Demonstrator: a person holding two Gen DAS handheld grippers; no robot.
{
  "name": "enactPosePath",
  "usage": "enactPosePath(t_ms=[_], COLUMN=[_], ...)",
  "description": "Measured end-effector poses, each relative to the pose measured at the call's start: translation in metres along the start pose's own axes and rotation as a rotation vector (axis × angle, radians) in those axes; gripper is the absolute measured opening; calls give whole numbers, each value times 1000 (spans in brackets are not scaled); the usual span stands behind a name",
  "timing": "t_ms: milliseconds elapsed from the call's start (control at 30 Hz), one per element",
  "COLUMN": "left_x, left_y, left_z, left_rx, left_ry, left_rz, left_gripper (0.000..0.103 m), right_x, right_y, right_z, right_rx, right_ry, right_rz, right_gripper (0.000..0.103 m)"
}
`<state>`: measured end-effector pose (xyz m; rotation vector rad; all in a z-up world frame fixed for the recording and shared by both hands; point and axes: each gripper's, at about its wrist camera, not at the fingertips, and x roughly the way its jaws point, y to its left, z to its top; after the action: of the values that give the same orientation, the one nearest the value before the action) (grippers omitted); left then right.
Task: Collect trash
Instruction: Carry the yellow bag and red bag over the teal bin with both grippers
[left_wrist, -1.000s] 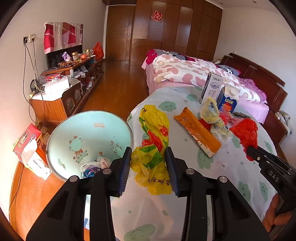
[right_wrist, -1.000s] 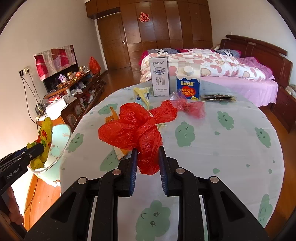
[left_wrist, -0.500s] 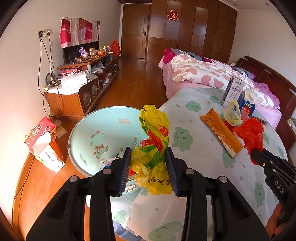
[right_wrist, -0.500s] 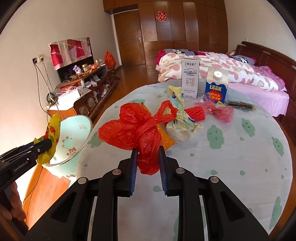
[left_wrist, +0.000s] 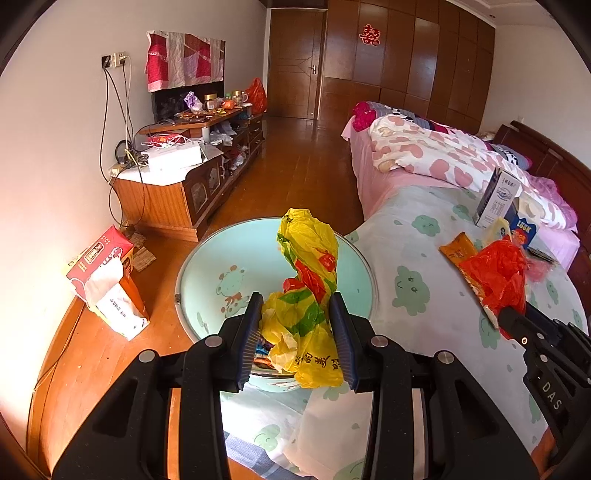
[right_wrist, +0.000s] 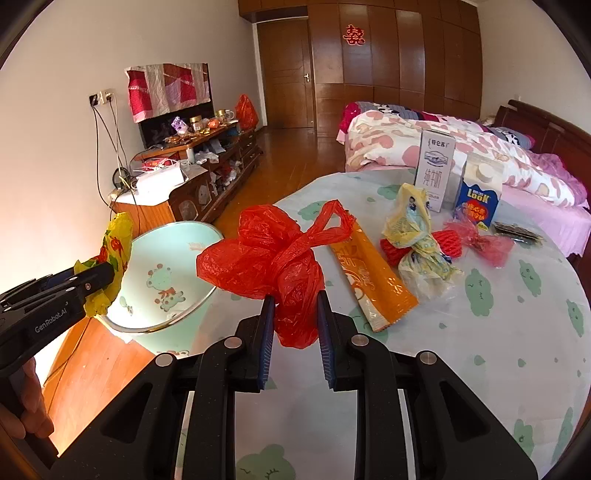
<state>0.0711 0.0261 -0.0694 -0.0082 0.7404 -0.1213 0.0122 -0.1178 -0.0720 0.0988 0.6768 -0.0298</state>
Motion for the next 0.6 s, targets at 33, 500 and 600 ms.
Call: enactPosePath(t_ms=[33, 500, 600], left_x=[1, 20, 27], left_y=[2, 38, 47], left_z=[2, 14, 14], left_rx=[-2, -73, -96], left_ry=[-2, 18, 34], left_rz=[6, 52, 67], left_gripper=[37, 37, 37], right_x=[2, 18, 26], right_y=[3, 43, 51], right_z=[2, 13, 15], right_rx=[-5, -72, -84], right_ry=[-1, 6, 14], right_rz=[4, 25, 26], right_gripper=[23, 23, 23])
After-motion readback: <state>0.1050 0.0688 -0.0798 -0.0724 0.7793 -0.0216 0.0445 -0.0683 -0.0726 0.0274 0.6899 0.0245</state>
